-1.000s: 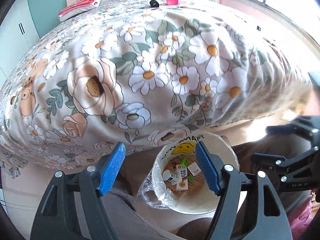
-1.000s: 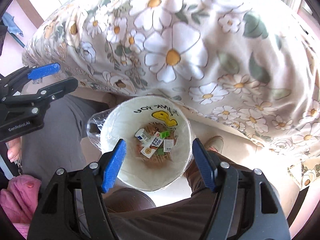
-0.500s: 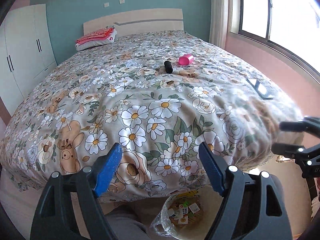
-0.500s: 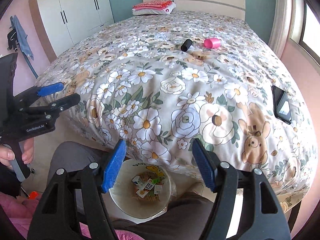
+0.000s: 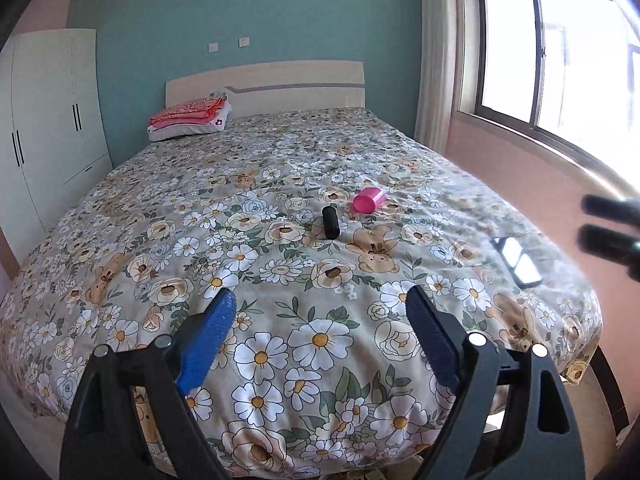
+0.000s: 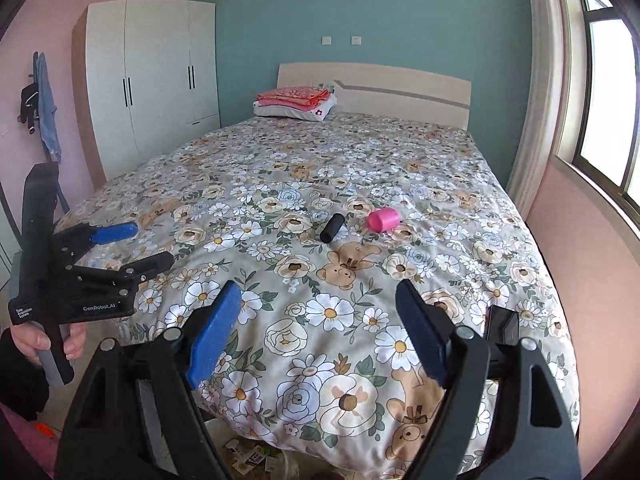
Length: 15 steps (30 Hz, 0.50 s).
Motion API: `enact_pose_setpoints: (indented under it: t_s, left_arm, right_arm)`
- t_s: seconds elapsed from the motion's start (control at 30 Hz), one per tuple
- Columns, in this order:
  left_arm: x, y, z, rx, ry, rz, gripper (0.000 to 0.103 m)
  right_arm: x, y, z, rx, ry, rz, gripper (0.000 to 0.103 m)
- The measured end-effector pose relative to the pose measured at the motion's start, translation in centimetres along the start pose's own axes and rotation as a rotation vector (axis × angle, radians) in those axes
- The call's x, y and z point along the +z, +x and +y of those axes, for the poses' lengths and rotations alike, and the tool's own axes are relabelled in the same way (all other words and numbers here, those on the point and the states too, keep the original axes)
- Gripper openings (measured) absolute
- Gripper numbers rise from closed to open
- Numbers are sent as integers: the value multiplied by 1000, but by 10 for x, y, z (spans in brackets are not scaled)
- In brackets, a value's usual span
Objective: Collect trash
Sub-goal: 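Raise both open tools from the bin and move toward the bed items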
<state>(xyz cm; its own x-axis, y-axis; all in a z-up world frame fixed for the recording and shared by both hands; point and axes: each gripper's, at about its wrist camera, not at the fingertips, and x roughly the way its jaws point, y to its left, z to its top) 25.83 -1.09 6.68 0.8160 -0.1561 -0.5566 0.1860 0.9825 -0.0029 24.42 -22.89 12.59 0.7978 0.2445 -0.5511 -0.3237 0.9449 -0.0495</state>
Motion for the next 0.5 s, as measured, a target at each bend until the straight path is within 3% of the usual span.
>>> enact_pose_setpoints:
  t_s: [0.5]
  left_arm:
    - [65,130,-16,-53,-96,92,93]
  right_arm:
    - [75,140,-90,-28,-21,92,84]
